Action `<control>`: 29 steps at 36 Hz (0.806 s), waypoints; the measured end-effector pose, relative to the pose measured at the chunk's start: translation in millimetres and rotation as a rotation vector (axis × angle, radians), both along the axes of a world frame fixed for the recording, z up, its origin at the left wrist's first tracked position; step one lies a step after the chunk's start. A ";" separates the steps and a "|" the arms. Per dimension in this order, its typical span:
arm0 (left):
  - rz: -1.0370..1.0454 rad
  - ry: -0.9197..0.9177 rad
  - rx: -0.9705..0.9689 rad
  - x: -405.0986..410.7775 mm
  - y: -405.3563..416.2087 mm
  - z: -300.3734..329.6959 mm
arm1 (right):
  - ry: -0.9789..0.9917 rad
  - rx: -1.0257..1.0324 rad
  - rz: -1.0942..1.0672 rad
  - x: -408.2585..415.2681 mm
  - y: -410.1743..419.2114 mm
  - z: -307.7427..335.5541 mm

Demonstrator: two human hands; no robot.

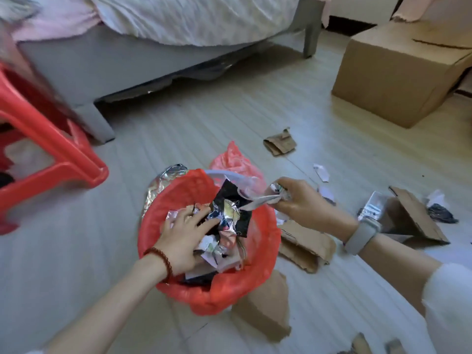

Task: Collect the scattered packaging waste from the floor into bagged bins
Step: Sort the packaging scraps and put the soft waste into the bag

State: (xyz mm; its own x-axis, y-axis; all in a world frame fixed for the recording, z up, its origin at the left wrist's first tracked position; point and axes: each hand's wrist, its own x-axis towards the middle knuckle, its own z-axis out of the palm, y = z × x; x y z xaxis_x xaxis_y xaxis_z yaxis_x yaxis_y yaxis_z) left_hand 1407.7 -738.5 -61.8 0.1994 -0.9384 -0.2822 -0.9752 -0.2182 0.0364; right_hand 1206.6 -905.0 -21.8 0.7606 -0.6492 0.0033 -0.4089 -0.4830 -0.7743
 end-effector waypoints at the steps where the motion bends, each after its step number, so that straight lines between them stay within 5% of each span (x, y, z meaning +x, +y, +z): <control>1: 0.014 0.025 0.047 4.1 3.9 0.2 | 0.036 -0.030 0.050 9.2 5.1 -0.4; 8: 0.104 0.053 0.223 37.7 27.4 14.1 | 0.428 -0.381 0.315 58.5 28.6 -12.7; 12: 0.184 0.154 0.205 54.6 35.0 15.5 | 0.526 -0.325 0.477 75.0 39.8 -20.2; 22: 0.493 0.314 -0.462 51.1 32.7 -29.4 | 0.667 -0.546 0.577 112.3 65.5 -81.4; 29: 0.530 0.244 -0.547 44.9 31.8 -38.2 | 0.836 -0.471 0.714 126.0 78.3 -123.8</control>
State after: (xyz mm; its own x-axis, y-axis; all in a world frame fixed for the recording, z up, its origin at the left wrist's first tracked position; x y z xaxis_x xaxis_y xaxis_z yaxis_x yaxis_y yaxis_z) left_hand 1452.6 -706.7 -100.1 0.6495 -0.7540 0.0981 -0.6978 -0.5397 0.4709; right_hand 1332.5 -826.8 -145.6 0.8288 -0.1471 -0.5398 -0.2255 -0.9708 -0.0818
